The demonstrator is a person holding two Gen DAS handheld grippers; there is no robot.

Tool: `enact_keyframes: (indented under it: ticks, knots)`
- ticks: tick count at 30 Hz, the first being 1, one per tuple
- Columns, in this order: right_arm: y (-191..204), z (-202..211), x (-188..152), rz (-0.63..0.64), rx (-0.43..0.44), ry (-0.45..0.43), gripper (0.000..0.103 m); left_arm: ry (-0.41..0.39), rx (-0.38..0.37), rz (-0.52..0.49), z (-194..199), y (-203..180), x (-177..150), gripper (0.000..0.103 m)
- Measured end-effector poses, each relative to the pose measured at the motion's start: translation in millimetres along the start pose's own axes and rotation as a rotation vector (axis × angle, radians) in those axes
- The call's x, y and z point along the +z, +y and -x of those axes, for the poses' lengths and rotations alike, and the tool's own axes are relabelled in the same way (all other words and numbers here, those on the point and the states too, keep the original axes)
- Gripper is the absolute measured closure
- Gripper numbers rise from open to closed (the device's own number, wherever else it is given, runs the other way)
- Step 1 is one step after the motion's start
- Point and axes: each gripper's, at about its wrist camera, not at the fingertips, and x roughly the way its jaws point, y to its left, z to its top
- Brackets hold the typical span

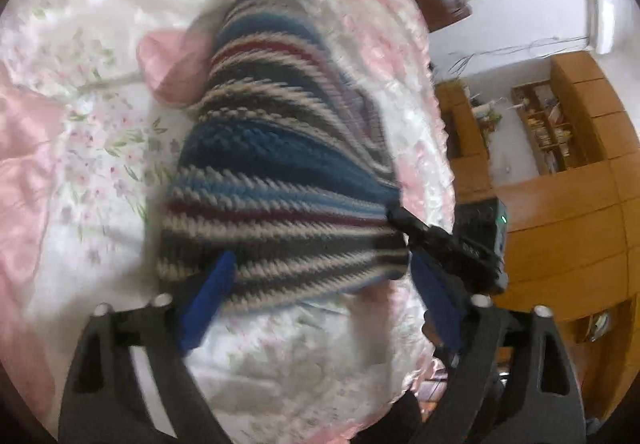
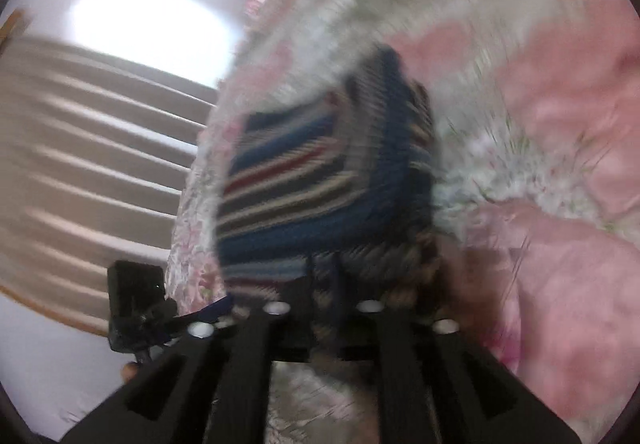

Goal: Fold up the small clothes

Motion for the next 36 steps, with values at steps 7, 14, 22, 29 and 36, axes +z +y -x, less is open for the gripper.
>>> enact_keyframes:
  ticks: [7,14,22,29,36]
  knots:
    - [-3,-11,-40,0.063,-0.205,0.038,0.092,-0.007,0.150,-0.053,-5,-6,-12,0.006]
    - [90,51,-90,0.260,-0.399,-0.132,0.005,-0.117,0.460,-0.332,35,-94,-75,0.003]
    - [163,133,-200,0.228,-0.693,-0.264,0.004,-0.317,0.683,-0.394,127,-169,-183,0.003]
    - [220,183,-251,0.332,-0.798,-0.248,0.004,-0.340,0.672,-0.436,177,-223,-244,0.003]
    - [254,211,-279,0.372,-0.790,-0.320,0.004,-0.351,0.693,-0.511,196,-251,-278,0.003]
